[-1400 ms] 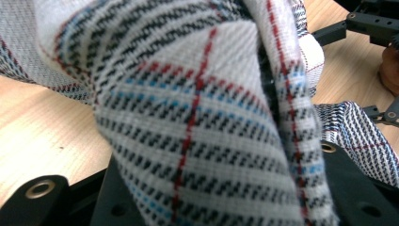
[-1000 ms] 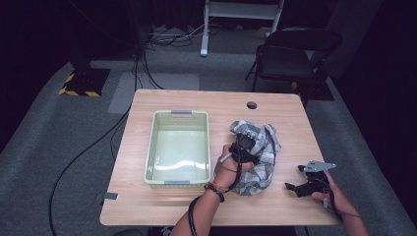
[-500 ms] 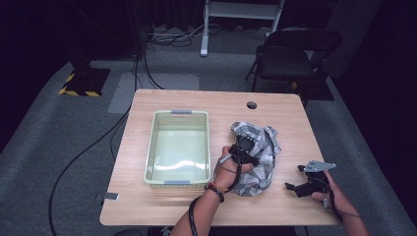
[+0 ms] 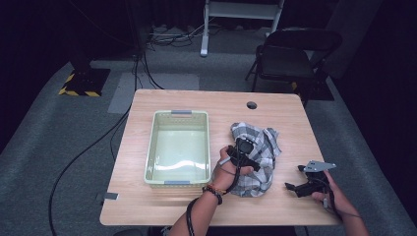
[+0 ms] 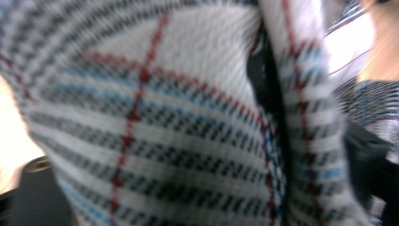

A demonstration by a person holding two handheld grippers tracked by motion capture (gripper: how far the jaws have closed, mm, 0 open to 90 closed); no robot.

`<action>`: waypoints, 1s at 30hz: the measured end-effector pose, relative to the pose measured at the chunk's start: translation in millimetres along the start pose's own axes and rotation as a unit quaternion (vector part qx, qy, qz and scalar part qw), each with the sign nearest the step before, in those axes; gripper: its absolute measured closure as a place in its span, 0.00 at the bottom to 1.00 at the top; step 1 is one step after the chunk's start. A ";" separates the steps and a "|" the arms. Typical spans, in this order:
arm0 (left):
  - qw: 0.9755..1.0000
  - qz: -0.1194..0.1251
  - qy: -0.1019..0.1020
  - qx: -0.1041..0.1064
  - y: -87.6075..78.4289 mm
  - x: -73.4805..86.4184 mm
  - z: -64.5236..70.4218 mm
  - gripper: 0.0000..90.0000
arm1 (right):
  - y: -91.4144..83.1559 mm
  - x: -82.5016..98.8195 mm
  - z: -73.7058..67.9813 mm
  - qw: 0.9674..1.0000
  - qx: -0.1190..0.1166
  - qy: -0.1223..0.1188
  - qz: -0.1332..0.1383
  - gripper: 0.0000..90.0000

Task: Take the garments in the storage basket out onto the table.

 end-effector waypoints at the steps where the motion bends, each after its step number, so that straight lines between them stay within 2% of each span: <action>1: 1.000 -0.001 -0.005 -0.001 0.6 0.9 0.0 0.10 | 0.0 0.0 0.0 1.000 0.000 0.000 0.000 0.00; 5: 1.000 -0.019 -0.007 0.002 3.6 6.0 1.2 0.07 | 0.0 0.0 0.0 1.000 0.000 0.000 0.000 0.00; 10: 1.000 -0.018 -0.010 0.006 2.5 8.4 -0.3 0.06 | 0.0 0.0 0.0 1.000 0.000 0.000 0.000 0.00; 15: 1.000 -0.022 0.000 0.008 1.1 8.8 -0.9 0.06 | 0.0 0.0 0.0 1.000 0.000 0.000 0.000 0.00; 19: 0.999 -0.027 0.022 0.001 -3.2 8.0 0.4 0.08 | 0.0 0.0 0.0 1.000 0.000 0.000 0.000 0.00; 30: 0.999 -0.029 0.022 -0.005 -10.8 9.4 3.7 0.08 | 0.0 0.0 0.0 1.000 0.000 0.000 0.000 0.00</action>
Point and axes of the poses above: each handheld gripper's, and its own axes: y roughly forward along the jaws, x roughly out of its underside, z roughly to its right, the point moved 6 cm from there along y, roughly forward along the jaws, and after that the axes turned 15 degrees about x, right-handed, at the moved point
